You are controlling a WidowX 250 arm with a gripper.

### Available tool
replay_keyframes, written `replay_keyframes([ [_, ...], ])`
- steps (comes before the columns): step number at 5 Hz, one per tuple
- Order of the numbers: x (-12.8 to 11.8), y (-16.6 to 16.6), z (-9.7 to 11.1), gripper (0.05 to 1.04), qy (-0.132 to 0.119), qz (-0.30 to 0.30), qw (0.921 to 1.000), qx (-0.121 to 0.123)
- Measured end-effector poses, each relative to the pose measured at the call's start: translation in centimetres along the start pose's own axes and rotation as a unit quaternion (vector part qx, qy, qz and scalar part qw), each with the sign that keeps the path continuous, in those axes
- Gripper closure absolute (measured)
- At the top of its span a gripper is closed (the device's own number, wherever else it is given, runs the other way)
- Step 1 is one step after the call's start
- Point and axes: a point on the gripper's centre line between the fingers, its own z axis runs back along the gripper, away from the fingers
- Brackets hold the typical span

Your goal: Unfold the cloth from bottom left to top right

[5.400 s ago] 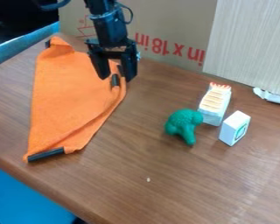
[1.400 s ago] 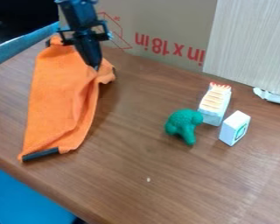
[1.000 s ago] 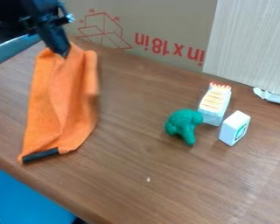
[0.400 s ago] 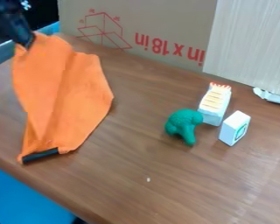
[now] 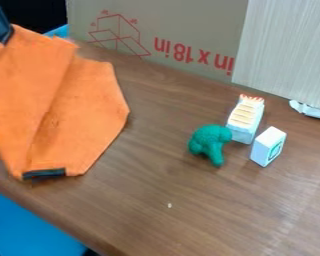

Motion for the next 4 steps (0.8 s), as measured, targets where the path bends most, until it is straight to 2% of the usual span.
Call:
replay_keyframes([
  [2, -1.8, 3.5, -0.5, 1.034, 0.033, 0.056, 0.9975, 0.029],
  [3, -3.0, 5.0, -0.7, 1.034, 0.041, 0.088, 0.9948, 0.03],
  [4, -4.5, 6.1, -0.6, 1.034, 0.049, 0.094, 0.994, 0.027],
])
